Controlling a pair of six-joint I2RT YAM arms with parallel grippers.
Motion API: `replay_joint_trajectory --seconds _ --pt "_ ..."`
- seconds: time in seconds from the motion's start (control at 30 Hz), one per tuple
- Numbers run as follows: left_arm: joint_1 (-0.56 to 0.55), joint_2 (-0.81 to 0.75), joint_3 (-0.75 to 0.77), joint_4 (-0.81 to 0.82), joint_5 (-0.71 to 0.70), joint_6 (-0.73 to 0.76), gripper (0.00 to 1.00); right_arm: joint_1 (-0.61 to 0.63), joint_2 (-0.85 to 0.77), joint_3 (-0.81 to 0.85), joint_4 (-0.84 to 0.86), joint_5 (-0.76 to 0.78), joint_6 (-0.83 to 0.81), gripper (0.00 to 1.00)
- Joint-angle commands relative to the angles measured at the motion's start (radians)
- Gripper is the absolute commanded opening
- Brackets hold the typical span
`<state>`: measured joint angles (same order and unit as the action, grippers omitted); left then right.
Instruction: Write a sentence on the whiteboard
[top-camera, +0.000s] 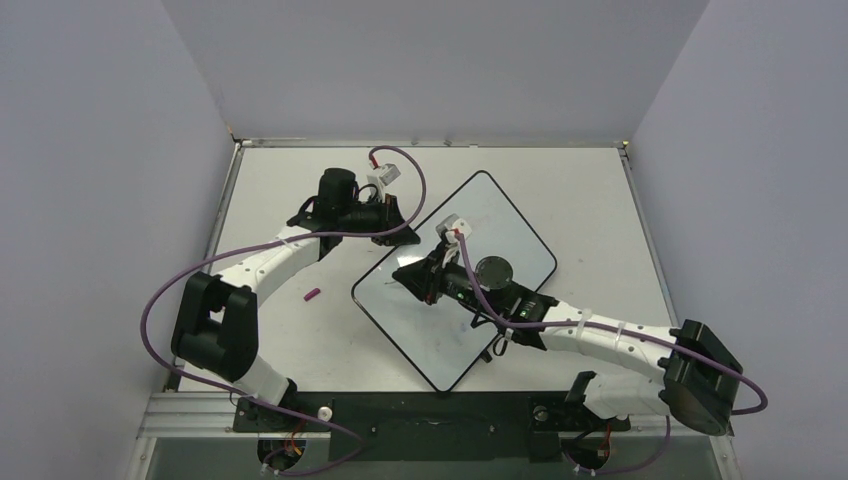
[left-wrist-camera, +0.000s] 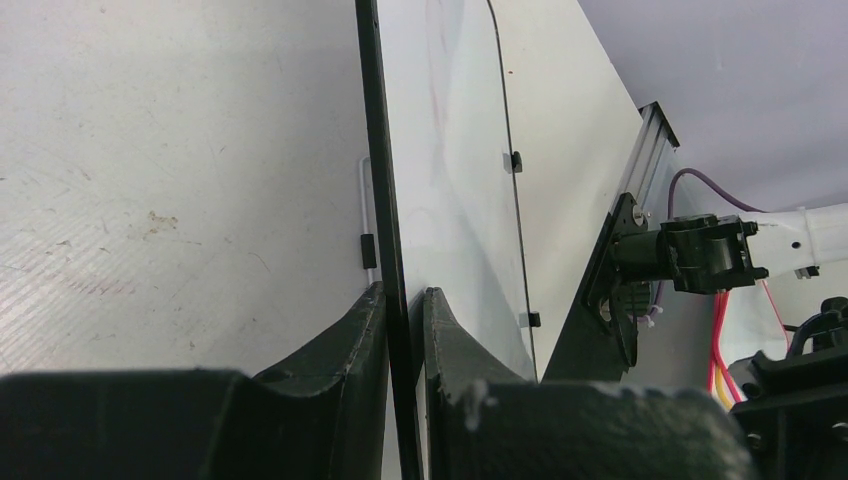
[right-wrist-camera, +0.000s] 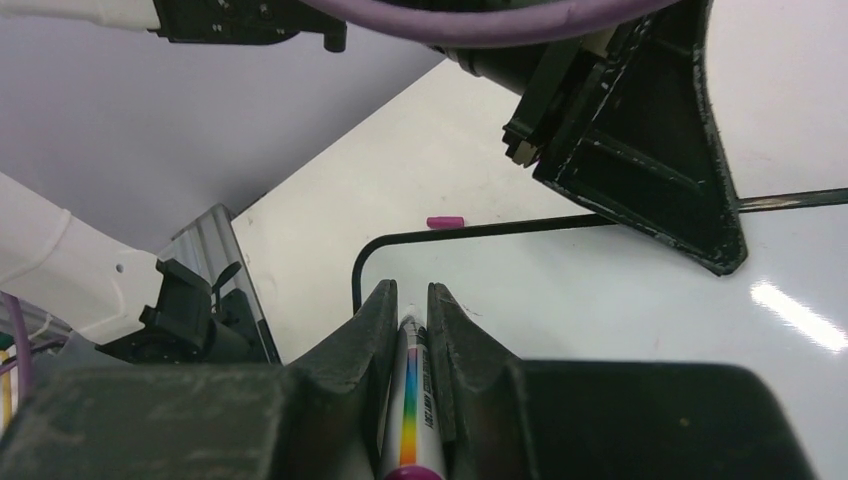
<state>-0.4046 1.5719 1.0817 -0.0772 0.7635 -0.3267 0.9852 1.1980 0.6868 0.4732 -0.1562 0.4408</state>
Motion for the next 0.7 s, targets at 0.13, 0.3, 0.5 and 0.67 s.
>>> replay_joint_trajectory --seconds 0.13,0.3,0.5,0.67 --pt "-0.008 -0.038 -0.022 0.013 -0.079 0.099 0.00 0.064 0.099 0.074 0.068 0.029 -0.031 0.00" --pt "-0.010 -0.038 -0.021 0.012 -0.083 0.094 0.00 0.087 0.133 0.092 0.086 0.055 -0.037 0.00" --pt "-0.013 -0.042 -0.026 0.007 -0.093 0.091 0.00 0.090 0.162 0.106 0.105 0.063 -0.031 0.00" --pt "-0.016 -0.040 -0.026 0.006 -0.099 0.086 0.00 0.090 0.186 0.116 0.108 0.080 -0.029 0.00"
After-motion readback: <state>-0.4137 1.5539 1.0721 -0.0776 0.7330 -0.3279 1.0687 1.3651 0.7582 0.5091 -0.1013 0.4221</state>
